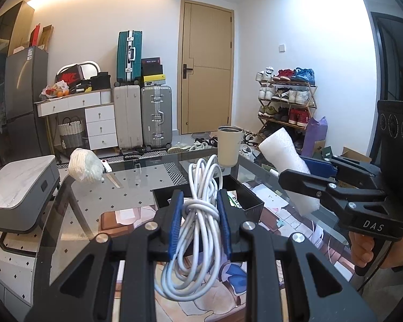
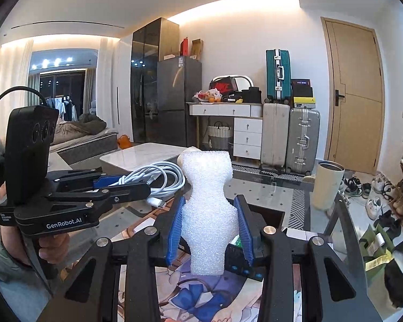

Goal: Organize soft objects
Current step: 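Carry the cable and foam over the black box and lower them inside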

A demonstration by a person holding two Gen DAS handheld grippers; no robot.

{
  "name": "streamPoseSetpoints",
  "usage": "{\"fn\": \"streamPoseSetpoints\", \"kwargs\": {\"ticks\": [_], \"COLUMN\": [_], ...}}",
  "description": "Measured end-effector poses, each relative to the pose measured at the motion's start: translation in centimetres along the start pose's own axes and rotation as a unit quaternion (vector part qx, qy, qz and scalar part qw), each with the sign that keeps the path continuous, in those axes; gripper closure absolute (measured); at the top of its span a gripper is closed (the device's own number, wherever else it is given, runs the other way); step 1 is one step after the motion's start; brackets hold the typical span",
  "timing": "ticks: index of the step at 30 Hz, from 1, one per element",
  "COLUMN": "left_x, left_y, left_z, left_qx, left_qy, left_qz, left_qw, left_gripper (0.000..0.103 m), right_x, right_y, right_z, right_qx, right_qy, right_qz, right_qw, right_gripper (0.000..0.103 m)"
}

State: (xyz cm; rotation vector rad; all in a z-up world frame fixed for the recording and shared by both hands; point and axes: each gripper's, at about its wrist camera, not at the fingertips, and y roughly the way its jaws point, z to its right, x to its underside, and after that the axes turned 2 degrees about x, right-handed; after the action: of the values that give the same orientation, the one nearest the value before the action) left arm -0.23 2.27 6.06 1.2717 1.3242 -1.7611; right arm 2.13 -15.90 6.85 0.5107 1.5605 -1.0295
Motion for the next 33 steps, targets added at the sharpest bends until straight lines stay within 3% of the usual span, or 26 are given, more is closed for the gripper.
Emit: {"fn": "streamPoseSetpoints", "kwargs": {"ticks": [20,33], "left_x": [-1.8,-5.2], "left_y": [0.0,4.0], "left_z": [0.6,-1.9], "left_qx": [0.007,0.002], "left_qy": [-0.016,-0.047], "left_qz": [0.025,0.034], "left_qw": [0.9995,0.9983], "left_gripper": [0.079,0.079], "right_x": [-1.6,-4.1], "right_y": [1.4,4.5], "right_z": [-0.3,0.5], "right_qx": [0.005,0.042], "right_qy": [0.008,0.011], "right_qz": [0.016,0.037], "right_qw": [1.0,0.998], "right_gripper": [0.065,0.065]}}
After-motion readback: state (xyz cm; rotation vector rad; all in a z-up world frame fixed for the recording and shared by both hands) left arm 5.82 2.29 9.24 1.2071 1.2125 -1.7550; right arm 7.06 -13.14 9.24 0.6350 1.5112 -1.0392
